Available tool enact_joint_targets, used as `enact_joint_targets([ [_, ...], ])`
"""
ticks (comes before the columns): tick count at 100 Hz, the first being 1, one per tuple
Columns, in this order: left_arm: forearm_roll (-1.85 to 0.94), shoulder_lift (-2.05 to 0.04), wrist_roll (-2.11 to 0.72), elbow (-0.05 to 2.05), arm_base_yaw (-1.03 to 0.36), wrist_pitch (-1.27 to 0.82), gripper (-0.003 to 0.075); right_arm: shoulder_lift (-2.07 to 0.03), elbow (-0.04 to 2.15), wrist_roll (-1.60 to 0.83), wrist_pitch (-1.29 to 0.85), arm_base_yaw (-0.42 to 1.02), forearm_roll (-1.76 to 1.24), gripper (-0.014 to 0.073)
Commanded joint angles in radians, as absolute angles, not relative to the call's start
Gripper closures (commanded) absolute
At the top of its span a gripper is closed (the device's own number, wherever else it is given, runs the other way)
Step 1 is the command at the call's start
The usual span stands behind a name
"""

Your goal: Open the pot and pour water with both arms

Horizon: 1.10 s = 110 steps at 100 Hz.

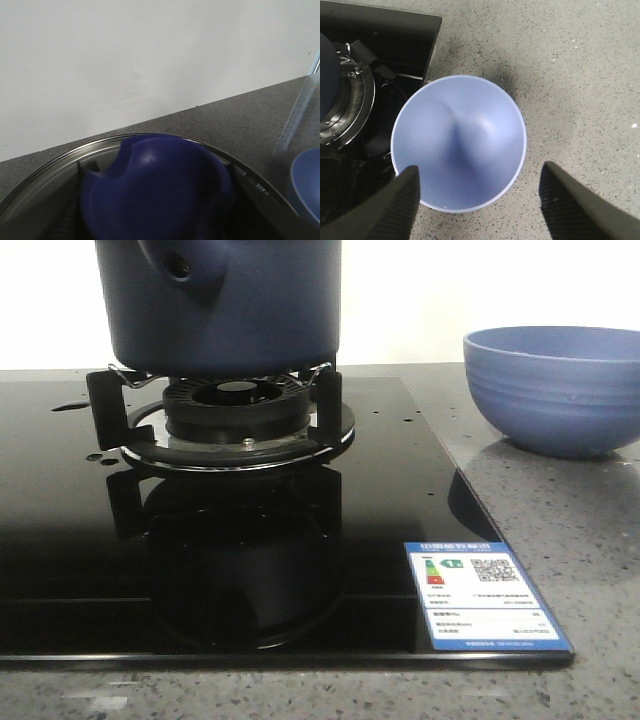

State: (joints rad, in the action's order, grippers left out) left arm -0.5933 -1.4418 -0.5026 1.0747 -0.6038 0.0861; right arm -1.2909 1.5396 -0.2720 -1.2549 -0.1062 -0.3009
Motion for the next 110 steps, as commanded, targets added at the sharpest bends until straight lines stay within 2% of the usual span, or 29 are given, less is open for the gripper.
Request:
enact_joint_targets([
  [1,-0.585,-1.414,-0.499,1.115,-0.612,0.167,0.0243,-1.262,1.571,-0.279,-1.218,-0.110,-0.325,0.0135],
  [4,-0.585,-1.414,-0.499,1.115,-0.612,0.166,0.0196,-1.262,1.571,-0.279,-1.218,-0.110,-0.325,0.0135],
  [11,-0.585,-1.405,-0.499,1.115,-0.612,0.161,0.0143,-1.262,1.571,-0.279,-1.218,-0.110,-0.325,0.0135],
  [31,-0.585,-1.298,-0.499,1.115,-0.610,0.130,0.0148,-1.262,1.571,-0.279,-1.218,-0.110,-0.325,0.0135],
  [45,-0.547,-1.181,-0.499,1.115,-0.595,0.098,0.0181,-1.262,1.571,-0.280,-1.215,-0.110,-0.352,0.0136],
  [53,-0.525,-1.121,-0.499,1.115,-0.570,0.068,0.0239,-1.257,1.571,-0.297,-1.191,-0.110,-0.406,0.0167],
  [62,-0.525,-1.062,-0.499,1.113,-0.522,0.023,0.0357,-1.242,1.560,-0.346,-1.125,-0.110,-0.514,0.0295],
  [69,-0.525,-1.021,-0.499,1.104,-0.470,-0.023,0.0507,-1.213,1.525,-0.391,-1.048,-0.110,-0.609,0.0465],
  [75,-0.525,-0.987,-0.499,1.089,-0.418,-0.060,0.0669,-1.177,1.477,-0.433,-0.975,-0.110,-0.672,0.0641],
  [78,-0.525,-0.965,-0.499,1.078,-0.395,-0.078,0.0741,-1.159,1.449,-0.448,-0.938,-0.110,-0.705,0.0658],
  [93,-0.527,-0.846,-0.499,0.974,-0.284,-0.071,0.0741,-1.014,1.242,-0.571,-0.716,-0.108,-0.774,0.0645],
  [110,-0.533,-0.659,-0.499,0.753,-0.234,0.024,0.0741,-0.803,0.903,-0.775,-0.465,-0.108,-0.904,0.0646],
])
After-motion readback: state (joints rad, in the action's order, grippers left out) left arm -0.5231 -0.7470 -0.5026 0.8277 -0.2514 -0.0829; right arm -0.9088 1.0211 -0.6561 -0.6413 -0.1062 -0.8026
